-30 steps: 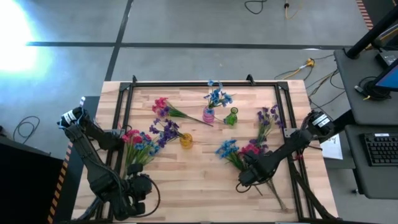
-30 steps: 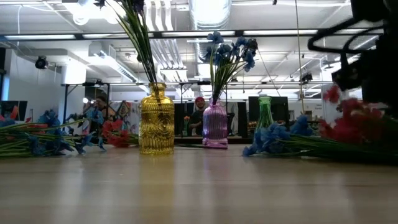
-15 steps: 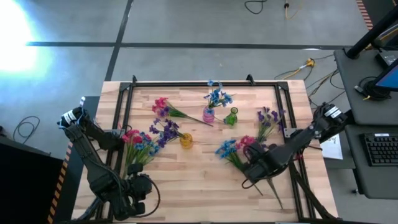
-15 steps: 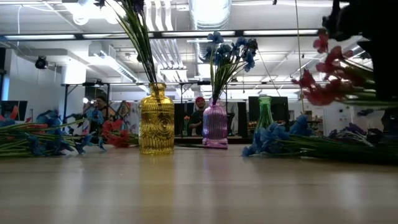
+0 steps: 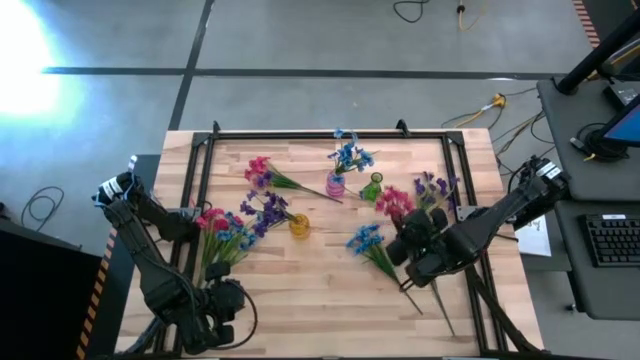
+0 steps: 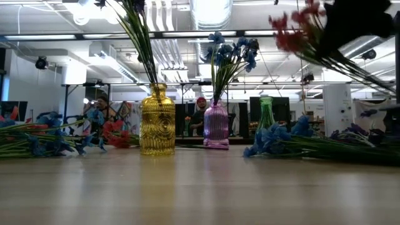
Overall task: Sort flowers into vase by color
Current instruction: Put the bottom right pink flowers into the green vase
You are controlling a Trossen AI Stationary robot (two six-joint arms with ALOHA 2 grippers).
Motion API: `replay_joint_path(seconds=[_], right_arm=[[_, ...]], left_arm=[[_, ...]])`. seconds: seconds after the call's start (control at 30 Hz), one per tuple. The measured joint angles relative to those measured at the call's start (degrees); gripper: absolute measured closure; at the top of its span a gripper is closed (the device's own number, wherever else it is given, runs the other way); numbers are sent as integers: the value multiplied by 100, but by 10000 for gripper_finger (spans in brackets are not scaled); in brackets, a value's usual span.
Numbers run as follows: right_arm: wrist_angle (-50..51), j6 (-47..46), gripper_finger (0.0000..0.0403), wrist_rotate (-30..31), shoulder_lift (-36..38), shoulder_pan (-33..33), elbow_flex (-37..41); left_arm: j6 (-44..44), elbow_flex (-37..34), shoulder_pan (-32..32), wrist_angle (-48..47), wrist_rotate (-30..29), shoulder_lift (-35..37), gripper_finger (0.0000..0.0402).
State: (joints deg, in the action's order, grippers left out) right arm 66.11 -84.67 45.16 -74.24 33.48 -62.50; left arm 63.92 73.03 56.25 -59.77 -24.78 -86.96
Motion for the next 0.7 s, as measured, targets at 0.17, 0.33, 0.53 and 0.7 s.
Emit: replay_joint_path(seconds=[0.17, 0.33, 0.53, 0.7], right_arm=[[-176, 599, 381, 1478, 532, -1, 69], [-267, 1095, 381, 2510, 997, -1, 98], [-764, 1986, 381, 3410, 1275, -3, 101], [-1190, 2479, 381, 3416, 1338, -64, 103]], left_arm=[[0, 0, 0, 39, -25, 0, 310], [-107, 0, -43, 48, -130, 0, 310], [-354, 0, -145, 68, -469, 0, 310], [-520, 0, -282, 63, -581, 0, 310]])
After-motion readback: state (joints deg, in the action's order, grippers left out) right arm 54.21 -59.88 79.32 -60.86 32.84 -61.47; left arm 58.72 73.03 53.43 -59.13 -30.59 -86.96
